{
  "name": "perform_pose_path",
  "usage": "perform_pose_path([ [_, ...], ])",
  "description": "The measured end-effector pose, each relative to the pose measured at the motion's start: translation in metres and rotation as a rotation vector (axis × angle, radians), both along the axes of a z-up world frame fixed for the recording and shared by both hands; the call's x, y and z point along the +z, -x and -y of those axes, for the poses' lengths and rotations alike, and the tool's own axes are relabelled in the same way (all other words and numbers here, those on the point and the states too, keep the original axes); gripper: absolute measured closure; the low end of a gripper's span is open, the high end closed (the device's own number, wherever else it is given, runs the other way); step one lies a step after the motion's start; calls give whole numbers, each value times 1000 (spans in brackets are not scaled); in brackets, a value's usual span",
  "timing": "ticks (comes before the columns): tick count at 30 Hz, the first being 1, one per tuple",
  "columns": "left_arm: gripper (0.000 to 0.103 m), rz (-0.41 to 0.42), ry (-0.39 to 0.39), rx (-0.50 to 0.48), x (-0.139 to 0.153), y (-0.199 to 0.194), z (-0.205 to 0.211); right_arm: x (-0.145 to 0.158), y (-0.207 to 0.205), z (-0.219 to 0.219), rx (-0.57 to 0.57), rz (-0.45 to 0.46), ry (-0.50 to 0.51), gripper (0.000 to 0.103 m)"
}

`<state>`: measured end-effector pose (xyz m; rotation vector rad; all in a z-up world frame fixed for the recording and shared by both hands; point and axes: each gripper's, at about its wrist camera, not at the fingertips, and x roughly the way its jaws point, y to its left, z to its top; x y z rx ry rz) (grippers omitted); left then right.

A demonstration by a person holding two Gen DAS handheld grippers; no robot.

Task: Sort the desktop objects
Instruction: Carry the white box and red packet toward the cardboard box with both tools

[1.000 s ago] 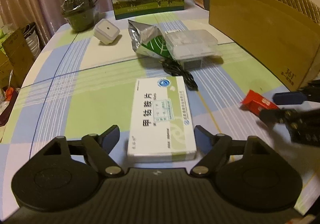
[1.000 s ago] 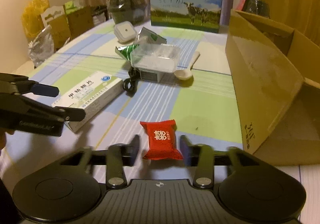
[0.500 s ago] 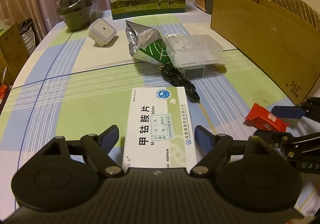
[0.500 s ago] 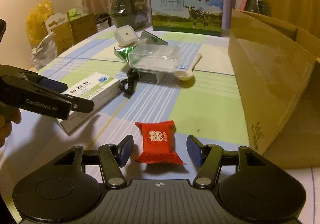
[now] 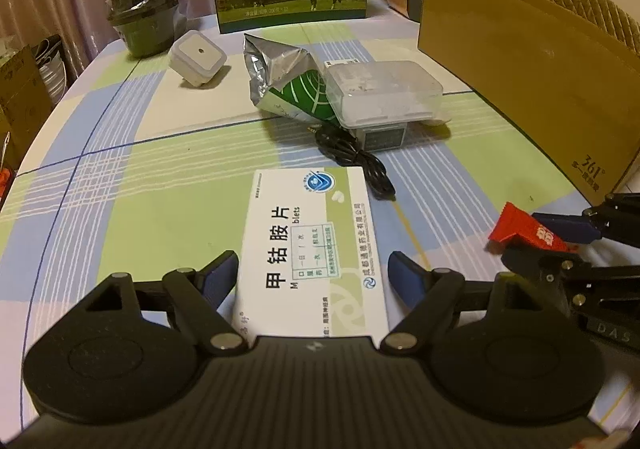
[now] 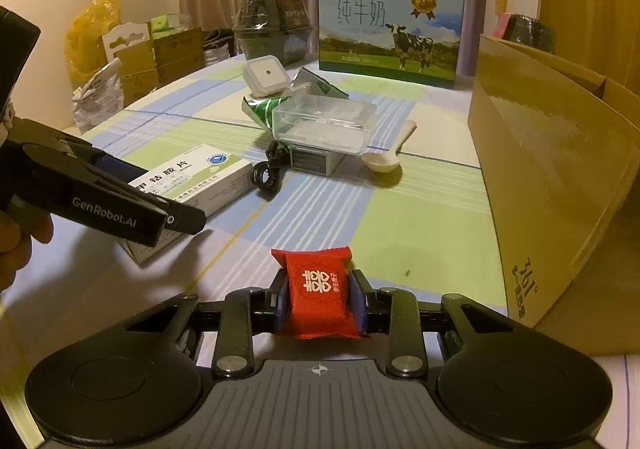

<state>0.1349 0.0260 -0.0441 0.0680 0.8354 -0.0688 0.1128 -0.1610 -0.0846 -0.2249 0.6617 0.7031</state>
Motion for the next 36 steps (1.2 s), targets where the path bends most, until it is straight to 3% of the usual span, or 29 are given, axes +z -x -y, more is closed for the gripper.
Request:
perform_pose_path([
  [4,28,-4,-5,-1,-2,-1,2,1,0,1,-9,-9,-7,76],
  [8,35,-14,10,18,-3,-2,-1,2,-1,2,-20,-15,-14,77],
  [26,36,34,14,29,15,16,-1,13,4,8,-62,7,-23,79],
  [36,36,77,25,13,41,27,10,47,16,12,-81,72,-50,79],
])
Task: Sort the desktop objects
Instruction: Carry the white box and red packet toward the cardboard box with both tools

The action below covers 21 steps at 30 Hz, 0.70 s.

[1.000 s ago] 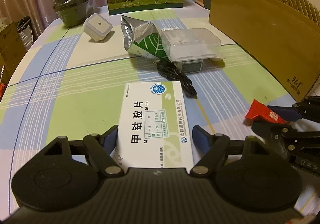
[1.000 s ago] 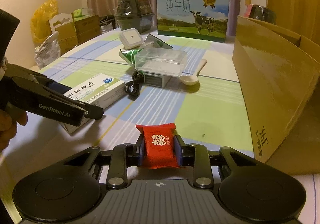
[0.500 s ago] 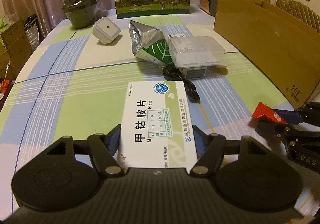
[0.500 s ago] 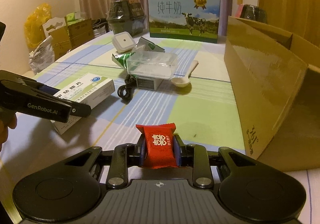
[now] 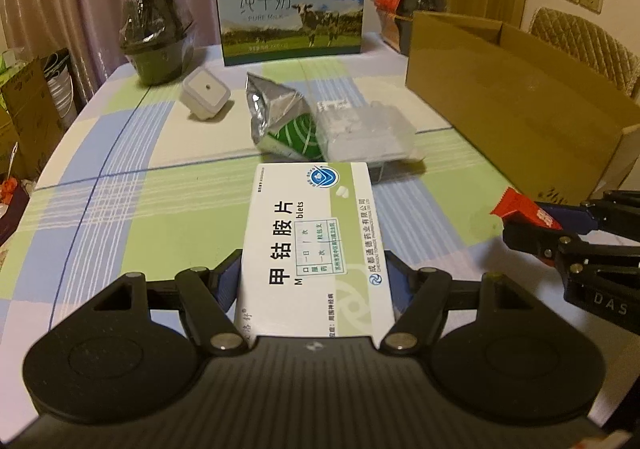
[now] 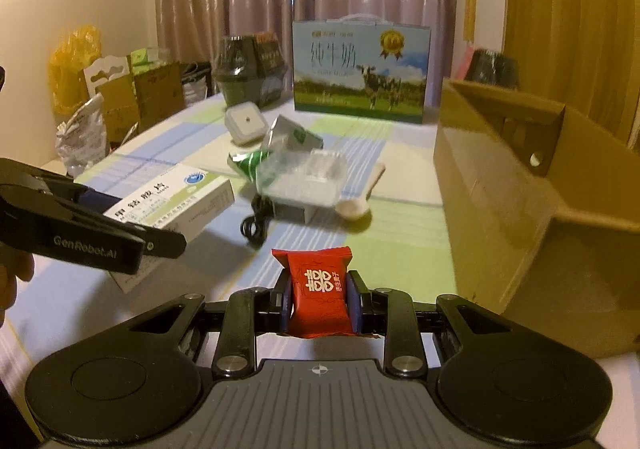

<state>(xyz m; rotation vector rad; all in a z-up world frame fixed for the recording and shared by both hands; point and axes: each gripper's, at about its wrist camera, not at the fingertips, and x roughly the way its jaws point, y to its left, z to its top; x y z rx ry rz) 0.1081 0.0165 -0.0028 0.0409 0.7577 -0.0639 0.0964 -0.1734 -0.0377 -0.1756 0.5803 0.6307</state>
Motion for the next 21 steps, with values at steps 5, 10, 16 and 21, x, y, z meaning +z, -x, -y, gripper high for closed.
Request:
perform_pose_path([
  [5,36,22,18,-4,14,10,11,18,7,9,-17,21,-18,79],
  [10,36,41,24,-21,27,21,25,37,13,21,-34,45,-34,79],
  [16,36,67,30,-41,44,30,41,59,20,35,-64,81,-56,79],
  [21,36,91,35,-64,59,31,56,74,21,51,-91,110,-73,79],
])
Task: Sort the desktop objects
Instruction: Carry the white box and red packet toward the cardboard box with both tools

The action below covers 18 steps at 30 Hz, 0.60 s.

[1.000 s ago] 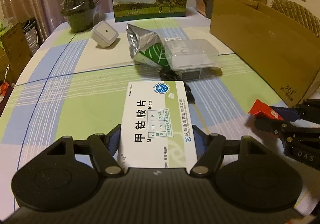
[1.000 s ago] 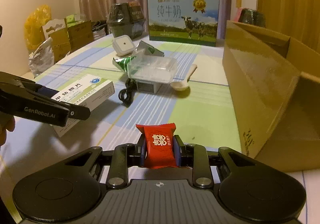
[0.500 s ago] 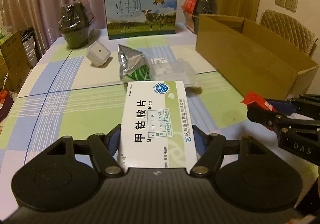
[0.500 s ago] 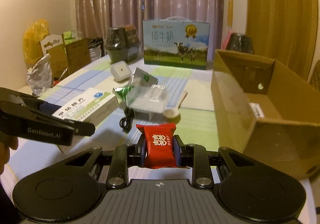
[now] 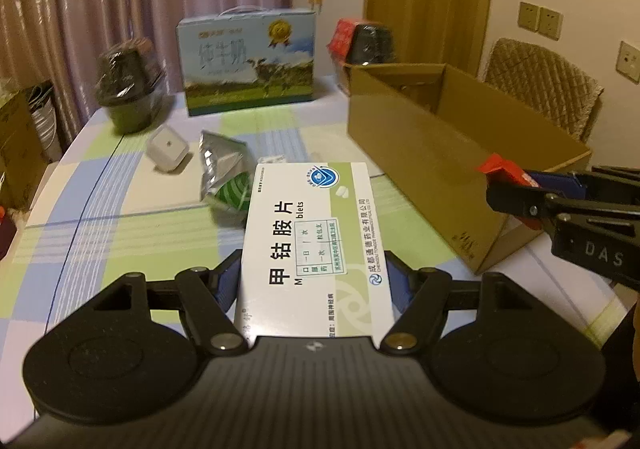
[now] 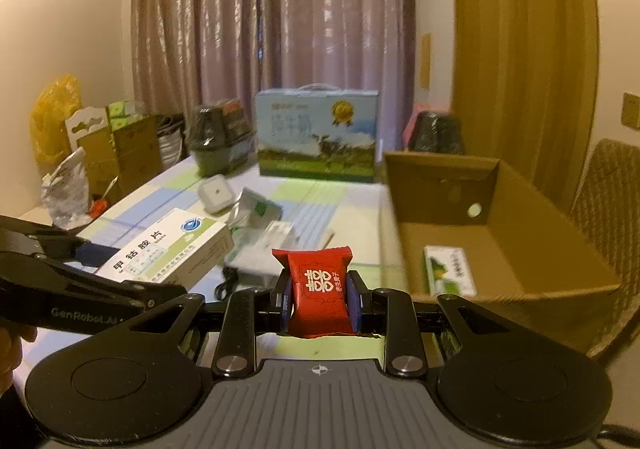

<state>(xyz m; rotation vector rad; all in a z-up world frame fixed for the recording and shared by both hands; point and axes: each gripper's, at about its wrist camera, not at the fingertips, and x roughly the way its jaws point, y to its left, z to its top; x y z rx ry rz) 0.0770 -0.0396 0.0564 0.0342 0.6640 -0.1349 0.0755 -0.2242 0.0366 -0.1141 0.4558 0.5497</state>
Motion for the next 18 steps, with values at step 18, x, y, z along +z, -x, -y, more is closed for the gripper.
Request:
perform_pose_path([
  [18,36,46,41,-123,38,-34,82,37,-52,76,-139,24,-37,79],
])
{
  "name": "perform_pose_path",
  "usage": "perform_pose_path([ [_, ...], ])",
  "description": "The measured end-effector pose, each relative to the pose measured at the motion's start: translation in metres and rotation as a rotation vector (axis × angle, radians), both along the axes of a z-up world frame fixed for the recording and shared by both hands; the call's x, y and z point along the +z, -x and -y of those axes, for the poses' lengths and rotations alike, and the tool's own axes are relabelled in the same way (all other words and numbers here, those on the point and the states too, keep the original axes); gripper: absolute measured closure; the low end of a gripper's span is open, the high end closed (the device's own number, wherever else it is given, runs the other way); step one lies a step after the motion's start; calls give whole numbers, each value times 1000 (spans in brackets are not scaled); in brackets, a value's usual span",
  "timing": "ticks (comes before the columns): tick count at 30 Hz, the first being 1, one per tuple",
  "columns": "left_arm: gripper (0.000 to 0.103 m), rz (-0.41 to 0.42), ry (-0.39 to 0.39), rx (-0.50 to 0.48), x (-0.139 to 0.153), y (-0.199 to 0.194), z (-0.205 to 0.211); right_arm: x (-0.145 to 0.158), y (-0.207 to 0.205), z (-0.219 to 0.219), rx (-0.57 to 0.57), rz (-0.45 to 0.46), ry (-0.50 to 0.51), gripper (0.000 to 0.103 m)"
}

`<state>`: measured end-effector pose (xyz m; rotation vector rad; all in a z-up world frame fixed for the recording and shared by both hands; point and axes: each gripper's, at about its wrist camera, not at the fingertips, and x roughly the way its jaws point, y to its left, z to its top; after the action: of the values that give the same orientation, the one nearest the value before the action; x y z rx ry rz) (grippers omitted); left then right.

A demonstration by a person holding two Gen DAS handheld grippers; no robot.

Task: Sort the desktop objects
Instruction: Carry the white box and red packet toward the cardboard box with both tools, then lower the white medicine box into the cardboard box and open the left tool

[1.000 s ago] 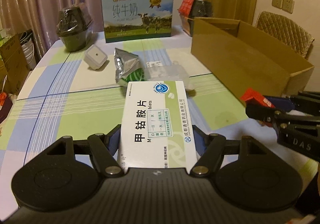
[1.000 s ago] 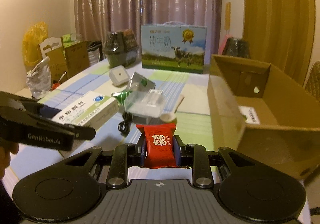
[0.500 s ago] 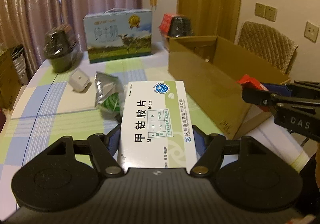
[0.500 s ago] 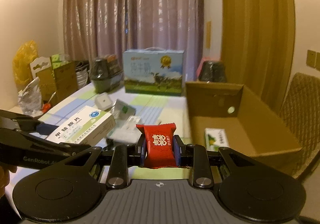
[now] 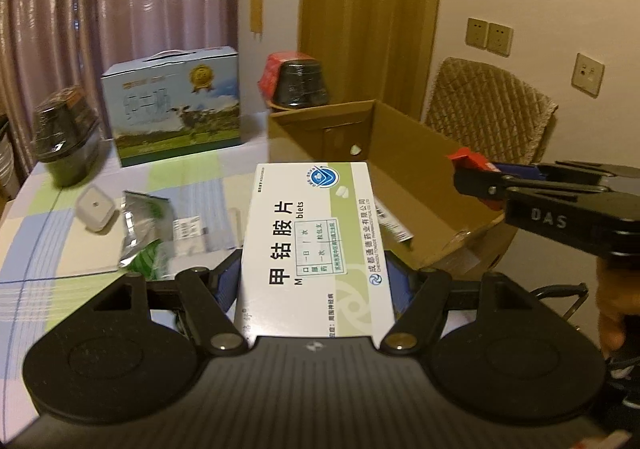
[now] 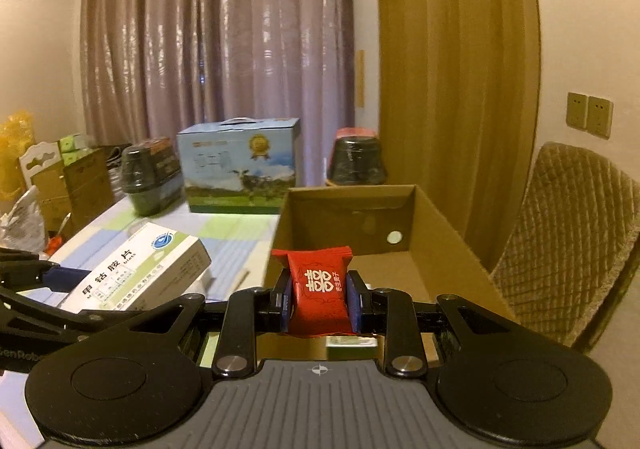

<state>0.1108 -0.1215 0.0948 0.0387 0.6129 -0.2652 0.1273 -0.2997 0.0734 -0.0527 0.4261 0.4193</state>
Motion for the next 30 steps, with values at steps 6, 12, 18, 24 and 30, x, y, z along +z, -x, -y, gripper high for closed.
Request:
perform_pose_path([
  [6,36,-5,10,-33,3,-15,24,2,-14,17,-25,-3,1,79],
  [12,36,-8,7,-59,5,-28,42,2,-25,28,-44,-9,6,79],
  [18,36,-15,11,-71,5,-38,55,-1,-34,40,-66,-18,6,79],
  [24,36,-26,15,-81,2,-51,67,-3,-45,49,-83,-24,12,79],
  [30,36,-41,24,-88,-4,-70,78,-7,-57,60,-98,-40,8,79],
])
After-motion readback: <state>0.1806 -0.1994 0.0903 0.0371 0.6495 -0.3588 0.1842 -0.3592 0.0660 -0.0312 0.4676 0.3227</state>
